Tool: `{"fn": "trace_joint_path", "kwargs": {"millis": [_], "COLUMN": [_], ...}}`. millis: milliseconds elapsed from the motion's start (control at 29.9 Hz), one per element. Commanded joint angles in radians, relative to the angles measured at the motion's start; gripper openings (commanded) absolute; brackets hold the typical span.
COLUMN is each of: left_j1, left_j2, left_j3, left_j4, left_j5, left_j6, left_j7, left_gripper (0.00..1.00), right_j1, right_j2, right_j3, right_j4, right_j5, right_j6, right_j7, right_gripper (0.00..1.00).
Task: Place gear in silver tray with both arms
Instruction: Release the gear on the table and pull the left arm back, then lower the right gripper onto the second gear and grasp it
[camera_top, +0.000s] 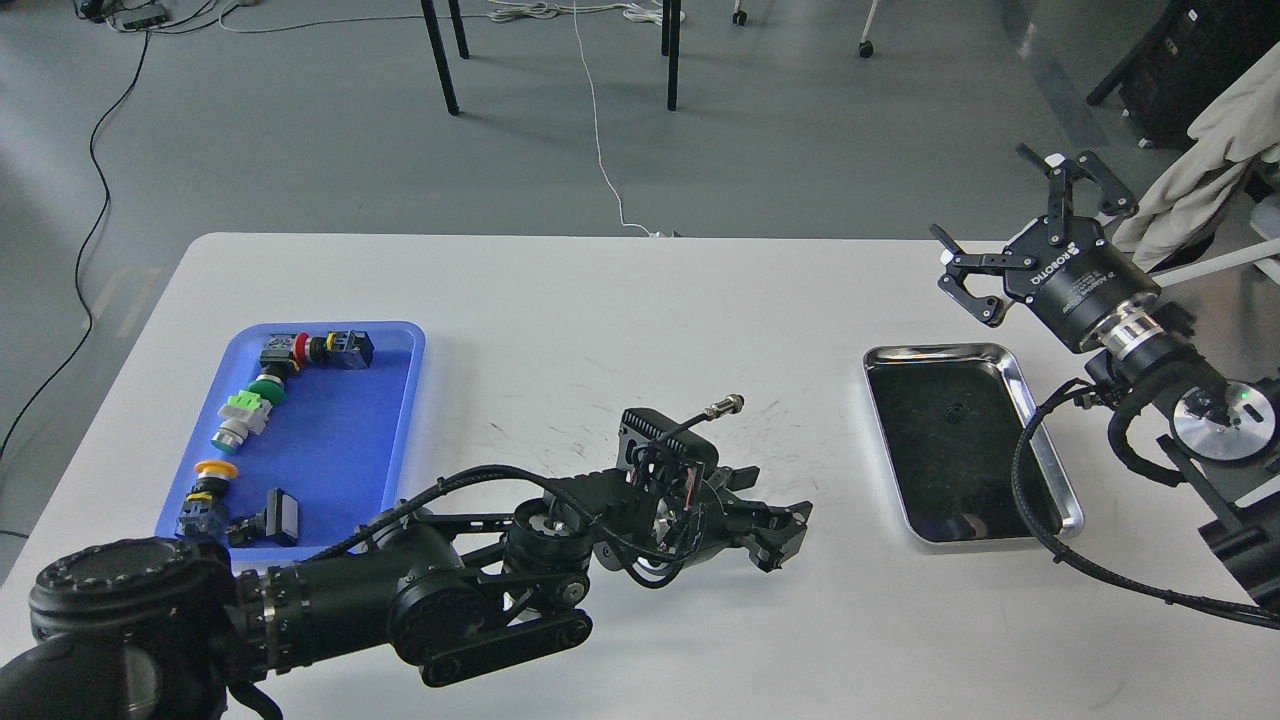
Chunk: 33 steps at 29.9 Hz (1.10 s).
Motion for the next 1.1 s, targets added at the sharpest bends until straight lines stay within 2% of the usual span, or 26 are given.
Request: {"fn": "trace_joint_path", "kwargs": {"millis": [0,167,234,334,435,636,836,1070], "left_j1": [0.006,0.008,0.006,0.006,0.008,0.027,0.086,0.129], "left_j2": [0.0,0.0,0.0,0.0,0.061,0.19,0.276,0.337], "left_j3": [-0.11,-0.303,-0.355,-0.418,-0.496,-0.644,-0.77,-0.797], "left_j4": [0.041,0.061,0.061,0.056,0.049,0.049,0.044,0.044], "left_j5": [-0.067,-0.174,-0.219,-0.338,-0.493,-0.754,-0.949,-1.087], "left_j6": [0.037,0.057,0.072,0.086,0.106,0.109,0.108,0.108], "left_j7": [-0.005,-0.013,-0.013,-0.014,-0.014,-0.017,-0.02,-0.079], "left_gripper": [0.98,0.98,0.98,0.98,0.98,0.98,0.98,0.98], "right_j1": [-0.003,0.022,0.078,0.216,0.376,0.692,1.009,1.162], "right_j2": [-0.01,-0.028,-0.082,-0.151,-0.188,-0.183,0.024,0.323], "right_j3": [-0.032,-0.083,-0.152,-0.341,-0.526,-0.91,-1.326,-1.598], "right_j4": [0.05,0.075,0.082,0.115,0.13,0.15,0.158,0.179], "right_j5": [-0.006,-0.015,-0.058,-0.089,-0.092,-0.144,-0.225,-0.371], "right_j6": [-0.007,-0.008,-0.01,-0.011,-0.026,-0.063,-0.063,-0.091], "right_j7": [-0.002,-0.009,-0.009,-0.009,-0.009,-0.016,-0.016,-0.014], "right_gripper": [0.98,0.98,0.98,0.98,0.98,0.98,0.98,0.98]}}
